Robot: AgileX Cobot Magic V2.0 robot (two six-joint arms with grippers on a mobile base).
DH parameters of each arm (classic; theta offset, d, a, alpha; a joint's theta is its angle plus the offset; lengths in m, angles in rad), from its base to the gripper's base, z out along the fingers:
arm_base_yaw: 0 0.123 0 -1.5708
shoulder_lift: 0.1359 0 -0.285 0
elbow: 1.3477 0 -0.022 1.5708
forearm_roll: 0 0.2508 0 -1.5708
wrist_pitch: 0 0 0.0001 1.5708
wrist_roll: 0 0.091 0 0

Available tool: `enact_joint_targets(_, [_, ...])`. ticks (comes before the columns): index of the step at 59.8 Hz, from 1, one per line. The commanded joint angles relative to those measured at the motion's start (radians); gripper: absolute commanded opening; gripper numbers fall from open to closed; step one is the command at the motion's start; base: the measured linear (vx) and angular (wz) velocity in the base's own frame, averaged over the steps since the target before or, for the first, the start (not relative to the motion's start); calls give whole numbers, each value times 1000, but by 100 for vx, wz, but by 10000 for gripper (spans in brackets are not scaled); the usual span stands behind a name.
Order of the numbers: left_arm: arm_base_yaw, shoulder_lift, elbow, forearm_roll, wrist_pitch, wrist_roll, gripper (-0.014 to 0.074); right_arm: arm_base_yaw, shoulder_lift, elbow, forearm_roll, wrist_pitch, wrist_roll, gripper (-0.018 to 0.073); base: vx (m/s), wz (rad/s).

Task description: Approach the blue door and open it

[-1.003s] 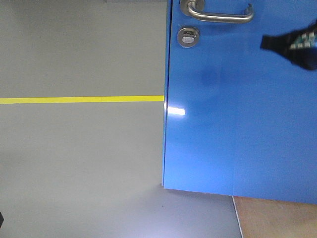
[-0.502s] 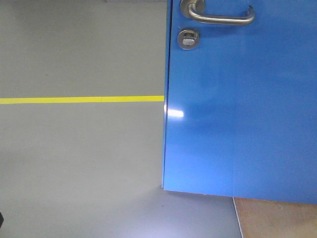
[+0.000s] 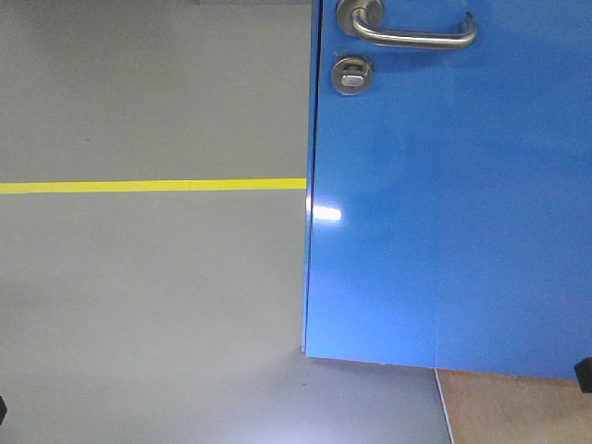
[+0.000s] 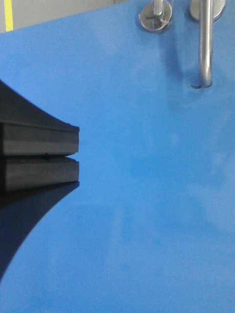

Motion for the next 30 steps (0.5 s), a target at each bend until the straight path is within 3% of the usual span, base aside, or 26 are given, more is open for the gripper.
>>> enact_joint_targets(1, [1,-15,4,0,-78,-3,70,3,-21,20,-10,1,-5,5,0,0])
enact_joint_targets(15, [1,-15,4,0,-78,-3,70,3,-23,21,-10,120,-5,5,0,0])
enact_joint_targets(30, [1,-15,4,0,-78,-3,70,3,-23,21,-10,143,-5,5,0,0])
